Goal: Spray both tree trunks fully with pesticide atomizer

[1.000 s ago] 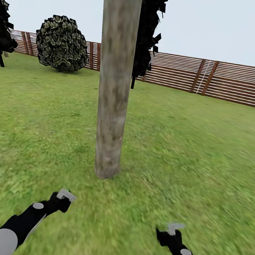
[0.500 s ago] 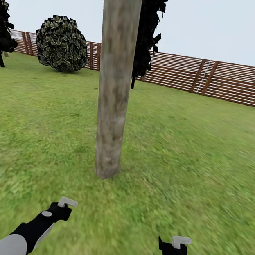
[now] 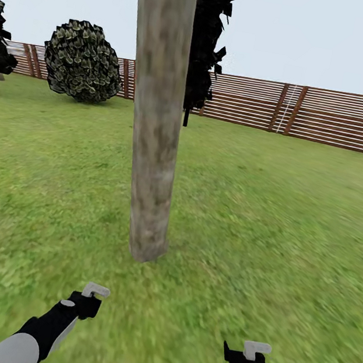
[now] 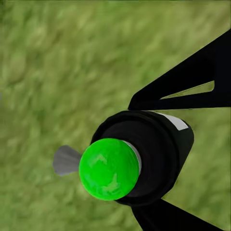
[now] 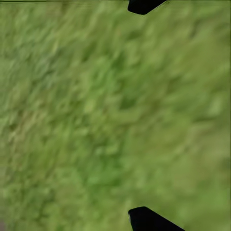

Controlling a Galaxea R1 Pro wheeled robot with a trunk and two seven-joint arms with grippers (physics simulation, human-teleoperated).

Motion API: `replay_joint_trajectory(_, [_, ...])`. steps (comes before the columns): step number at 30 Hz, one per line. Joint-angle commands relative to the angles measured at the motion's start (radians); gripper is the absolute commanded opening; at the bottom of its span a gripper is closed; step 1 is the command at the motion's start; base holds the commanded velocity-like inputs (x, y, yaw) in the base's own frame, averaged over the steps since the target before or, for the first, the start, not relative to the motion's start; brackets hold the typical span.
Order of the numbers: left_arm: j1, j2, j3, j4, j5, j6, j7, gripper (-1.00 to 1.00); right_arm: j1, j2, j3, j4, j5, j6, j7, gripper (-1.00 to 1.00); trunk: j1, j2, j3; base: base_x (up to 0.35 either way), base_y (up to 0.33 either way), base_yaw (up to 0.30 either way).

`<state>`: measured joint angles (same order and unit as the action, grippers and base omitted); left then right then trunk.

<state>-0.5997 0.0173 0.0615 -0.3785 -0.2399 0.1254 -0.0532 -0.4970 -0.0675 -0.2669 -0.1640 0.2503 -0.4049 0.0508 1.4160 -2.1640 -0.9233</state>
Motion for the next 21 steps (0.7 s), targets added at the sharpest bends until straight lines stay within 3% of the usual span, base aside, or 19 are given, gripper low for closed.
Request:
replay_joint_trajectory(1, [0.0, 0.0, -0.001, -0.001, -0.001, 0.017, 0.0, -1.0, 0.0, 0.0, 0.0, 0.001, 0.0, 0.0, 0.0, 1.0, 0.0, 0.0, 0.0, 0.337, 0.0, -0.24])
replay_joint_trajectory(7, [-0.014, -0.002, -0.01, -0.023, -0.003, 0.252, -0.007, -1.0, 0.0, -0.001, 0.0, 0.001, 0.0, 0.0, 0.0, 1.0, 0.0, 0.0, 0.0, 0.305, 0.0, -0.284])
replay_joint_trajectory(11, [-0.014, -0.011, -0.01, -0.115, -0.002, 0.347, -0.009, -1.0, 0.0, -0.002, -0.001, 0.001, 0.0, 0.0, 0.0, 1.0, 0.0, 0.0, 0.0, 0.24, 0.0, -0.299])
replay_joint_trajectory(14, [-0.006, -0.009, -0.007, -0.145, -0.002, 0.373, -0.012, -1.0, 0.001, -0.002, 0.0, 0.001, 0.001, 0.0, 0.0, 1.0, 0.0, 0.0, 0.0, 0.098, 0.0, -0.166])
replay_joint_trajectory(15, [-0.025, 0.001, -0.017, -0.258, 0.124, 0.462, -0.006, -1.0, 0.002, 0.002, 0.001, 0.007, 0.004, 0.0, 0.004, 1.0, 0.0, 0.0, 0.0, 0.18, 0.199, -0.005])
replay_joint_trajectory(21, [-0.024, 0.002, -0.017, -0.257, 0.121, 0.462, -0.003, -1.0, 0.002, 0.006, 0.001, 0.01, 0.0, 0.0, 0.001, 1.0, 0.0, 0.0, 0.0, 0.036, 0.05, -0.001])
